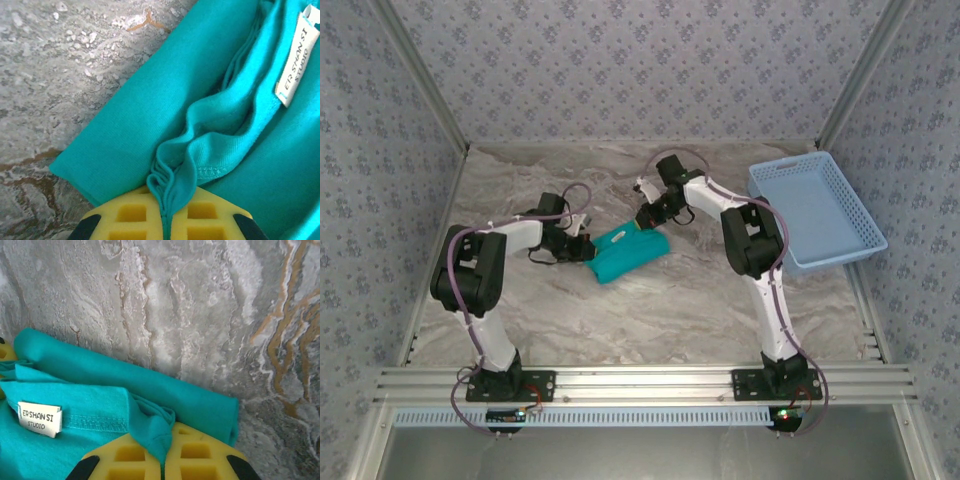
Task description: Fold the inside-out t-shirt
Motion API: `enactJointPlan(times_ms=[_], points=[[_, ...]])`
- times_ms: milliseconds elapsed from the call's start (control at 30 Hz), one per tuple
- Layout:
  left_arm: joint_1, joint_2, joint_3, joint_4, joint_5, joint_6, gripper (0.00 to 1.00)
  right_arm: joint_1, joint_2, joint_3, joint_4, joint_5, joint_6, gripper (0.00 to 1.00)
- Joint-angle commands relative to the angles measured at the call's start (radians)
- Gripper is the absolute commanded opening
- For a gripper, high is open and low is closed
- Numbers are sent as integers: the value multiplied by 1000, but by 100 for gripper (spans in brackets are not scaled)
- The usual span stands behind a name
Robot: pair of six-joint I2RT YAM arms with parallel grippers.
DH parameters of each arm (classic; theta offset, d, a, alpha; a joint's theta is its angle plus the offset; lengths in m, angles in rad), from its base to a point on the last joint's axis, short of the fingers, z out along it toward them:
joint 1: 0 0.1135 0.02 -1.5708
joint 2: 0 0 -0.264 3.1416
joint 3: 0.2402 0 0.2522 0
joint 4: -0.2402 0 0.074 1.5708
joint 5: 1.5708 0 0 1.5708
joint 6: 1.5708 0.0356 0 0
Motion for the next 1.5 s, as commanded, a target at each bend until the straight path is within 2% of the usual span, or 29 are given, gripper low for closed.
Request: enactJointPlan(times_ms=[0, 200, 300, 500, 633, 733, 867, 933, 1067, 1100, 1167, 1300, 1367, 1400, 1467], points=[[16, -80, 47, -113, -45, 30, 0, -3, 17, 14, -50, 69, -2, 0], [17, -132, 155, -182, -51, 53, 0, -2, 15, -22, -35, 71, -6, 0], [16, -80, 171, -218, -104, 79, 0, -1, 11, -36, -27, 73, -1, 0], [16, 68, 123, -166, -181, 87, 0, 0, -12, -49, -21, 74, -9, 0], [29, 124, 189, -213, -243, 75, 0, 0, -16, -47, -39, 79, -16, 0], [29, 150, 220, -235, -293, 64, 5, -1, -27, -51, -45, 81, -9, 0], [30, 202, 271, -270, -284, 64, 7, 4, -51, -62, -41, 78, -16, 0], [30, 192, 284, -260, -219, 72, 8, 3, -52, -61, -46, 82, -23, 0], [33, 77, 312, -269, -187, 65, 25, 0, -51, -64, -54, 82, -23, 0], [35, 30, 322, -271, -194, 60, 33, -1, -50, -63, -58, 83, -23, 0], [39, -60, 329, -252, -208, 30, 64, -1, -52, -68, -57, 85, -22, 0], [27, -209, 309, -180, -226, -30, 70, -6, -53, -69, -50, 87, -1, 0], [7, -247, 258, -139, -202, -34, 66, -6, -55, -68, -46, 83, 10, 0], [-9, -251, 232, -128, -170, -19, 60, -6, -55, -68, -40, 82, 14, 0], [-50, -238, 184, -127, -136, 22, 39, -5, -55, -69, -38, 81, 18, 0]])
